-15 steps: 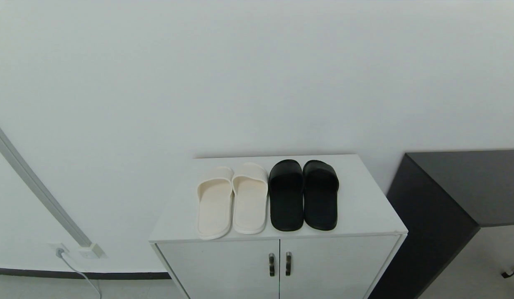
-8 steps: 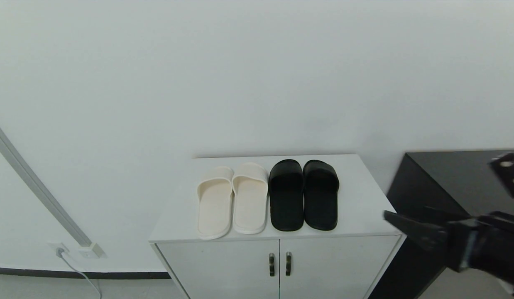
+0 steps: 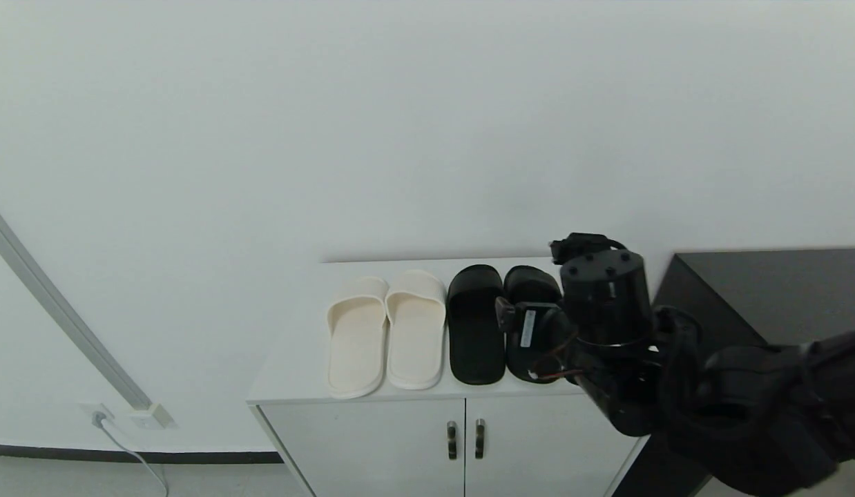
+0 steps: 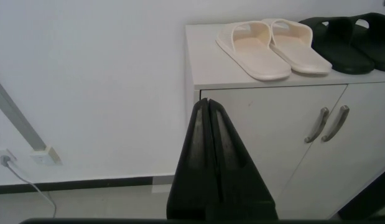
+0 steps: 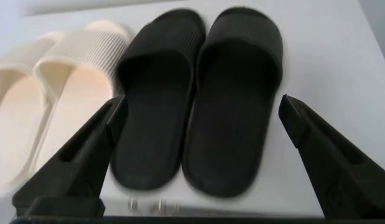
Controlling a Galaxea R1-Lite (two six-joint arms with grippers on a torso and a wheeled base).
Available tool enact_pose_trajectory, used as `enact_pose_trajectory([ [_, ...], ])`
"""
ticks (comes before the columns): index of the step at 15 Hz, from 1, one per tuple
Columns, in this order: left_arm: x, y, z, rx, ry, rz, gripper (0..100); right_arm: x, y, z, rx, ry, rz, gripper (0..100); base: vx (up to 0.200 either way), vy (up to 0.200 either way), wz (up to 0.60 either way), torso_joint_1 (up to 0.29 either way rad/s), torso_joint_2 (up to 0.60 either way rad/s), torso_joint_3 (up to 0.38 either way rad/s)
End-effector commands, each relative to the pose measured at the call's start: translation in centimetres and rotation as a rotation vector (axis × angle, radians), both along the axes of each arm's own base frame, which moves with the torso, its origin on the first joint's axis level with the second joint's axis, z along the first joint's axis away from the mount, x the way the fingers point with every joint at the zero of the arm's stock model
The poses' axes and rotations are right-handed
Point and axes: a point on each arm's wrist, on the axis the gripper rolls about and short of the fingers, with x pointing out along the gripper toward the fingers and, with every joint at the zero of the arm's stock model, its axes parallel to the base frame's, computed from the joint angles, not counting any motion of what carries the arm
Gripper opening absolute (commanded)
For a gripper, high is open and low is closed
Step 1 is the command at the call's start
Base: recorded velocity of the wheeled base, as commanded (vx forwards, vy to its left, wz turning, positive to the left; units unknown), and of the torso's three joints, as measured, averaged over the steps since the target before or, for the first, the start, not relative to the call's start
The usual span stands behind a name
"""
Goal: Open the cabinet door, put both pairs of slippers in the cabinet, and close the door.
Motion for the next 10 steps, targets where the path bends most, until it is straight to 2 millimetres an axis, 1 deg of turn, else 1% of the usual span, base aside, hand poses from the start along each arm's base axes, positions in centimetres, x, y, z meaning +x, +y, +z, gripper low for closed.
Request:
enact_pose_trajectory([
  [1,0.0,0.0,0.0,0.0,0.002,0.001,0,3.2,3.4,-3.3,-0.053,0.017,-0.049,100,0.0,0.0,0.0,0.0,0.0,0.0],
  [2,0.0,0.0,0.0,0.0,0.001,0.001,0,3.8,3.9,-3.6,-0.06,0.011,-0.062,100,0.0,0.0,0.0,0.0,0.0,0.0],
  [4,0.0,0.0,0.0,0.0,0.001,0.001,0,5.1,4.4,-4.7,-0.092,0.01,-0.098,100,0.0,0.0,0.0,0.0,0.0,0.0],
  [7,0.0,0.0,0.0,0.0,0.001,0.001,0,6.2,4.5,-5.9,-0.11,0.019,-0.123,100,0.0,0.0,0.0,0.0,0.0,0.0],
  [9,0.0,0.0,0.0,0.0,0.001,0.001,0,7.9,4.3,-6.9,-0.137,0.02,-0.147,100,0.0,0.0,0.0,0.0,0.0,0.0],
  [10,0.0,0.0,0.0,-0.002,0.001,0.001,0,8.6,4.3,-6.9,-0.144,0.014,-0.157,100,0.0,0.0,0.0,0.0,0.0,0.0],
])
